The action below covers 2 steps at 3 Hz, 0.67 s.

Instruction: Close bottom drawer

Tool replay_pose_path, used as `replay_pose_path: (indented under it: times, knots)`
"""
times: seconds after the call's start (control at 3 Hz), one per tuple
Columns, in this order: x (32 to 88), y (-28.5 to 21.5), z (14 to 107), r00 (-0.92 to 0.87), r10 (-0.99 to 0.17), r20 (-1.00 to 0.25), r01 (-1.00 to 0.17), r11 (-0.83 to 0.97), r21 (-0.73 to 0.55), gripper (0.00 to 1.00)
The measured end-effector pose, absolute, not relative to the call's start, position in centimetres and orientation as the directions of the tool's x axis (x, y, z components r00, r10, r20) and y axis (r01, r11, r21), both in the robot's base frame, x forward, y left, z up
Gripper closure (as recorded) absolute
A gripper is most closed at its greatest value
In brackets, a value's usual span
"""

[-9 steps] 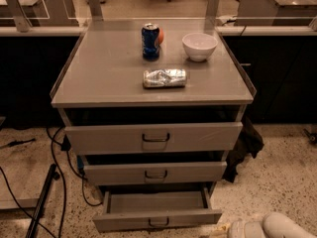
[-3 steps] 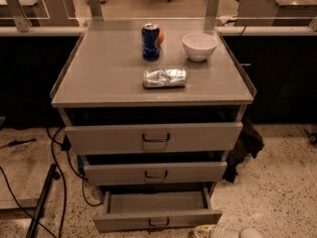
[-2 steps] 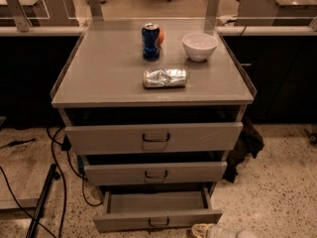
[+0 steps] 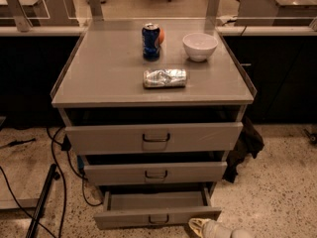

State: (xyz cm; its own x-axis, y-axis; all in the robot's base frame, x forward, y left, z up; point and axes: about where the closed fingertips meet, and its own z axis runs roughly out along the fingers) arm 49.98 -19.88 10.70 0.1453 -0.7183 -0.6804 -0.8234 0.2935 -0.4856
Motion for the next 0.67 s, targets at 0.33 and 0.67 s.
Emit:
replay_pose_path:
  times: [0.33,0.67]
  knots:
    - [51.9,-19.6,10.7,0.165,-0.722,-0.672,-0.805,0.295,-0.515,1.0]
    - [53.8,-19.1,10.8,0.181,-0.724,-0.666,-0.794,0.292,-0.533,1.0]
